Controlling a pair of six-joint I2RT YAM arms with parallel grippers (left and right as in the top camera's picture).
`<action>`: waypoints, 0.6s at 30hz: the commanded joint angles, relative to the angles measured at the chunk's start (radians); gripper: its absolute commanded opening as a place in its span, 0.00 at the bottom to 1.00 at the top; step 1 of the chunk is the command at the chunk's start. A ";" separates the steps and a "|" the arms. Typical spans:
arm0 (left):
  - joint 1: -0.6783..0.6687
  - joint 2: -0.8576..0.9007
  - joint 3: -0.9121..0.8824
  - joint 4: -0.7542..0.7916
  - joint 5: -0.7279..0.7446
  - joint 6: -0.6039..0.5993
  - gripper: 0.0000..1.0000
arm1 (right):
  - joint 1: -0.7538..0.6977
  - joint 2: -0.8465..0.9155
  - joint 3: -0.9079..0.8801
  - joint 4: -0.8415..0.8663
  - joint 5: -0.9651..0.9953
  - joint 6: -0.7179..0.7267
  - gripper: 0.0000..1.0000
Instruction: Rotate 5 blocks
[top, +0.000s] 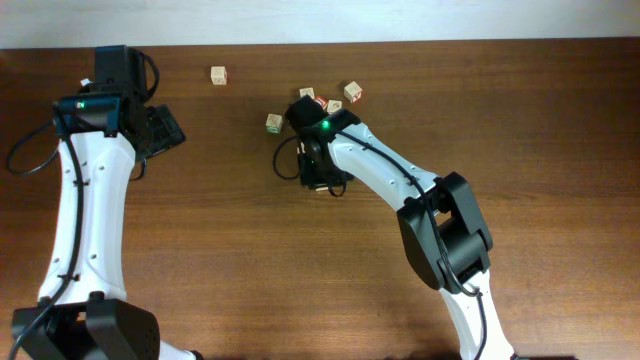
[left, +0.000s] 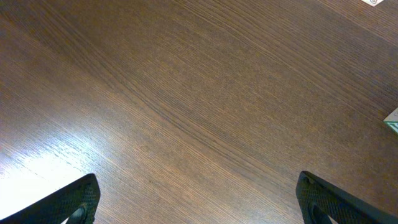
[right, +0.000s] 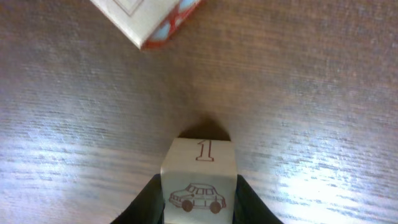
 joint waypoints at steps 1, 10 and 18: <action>0.000 0.002 0.014 -0.002 -0.021 -0.013 0.99 | -0.029 -0.013 -0.011 -0.098 0.005 -0.014 0.22; 0.000 0.002 0.014 -0.002 -0.021 -0.013 0.99 | -0.168 -0.017 -0.011 -0.280 -0.070 -0.011 0.20; 0.000 0.002 0.014 -0.002 -0.021 -0.013 0.99 | -0.201 -0.016 -0.011 -0.261 -0.066 -0.014 0.22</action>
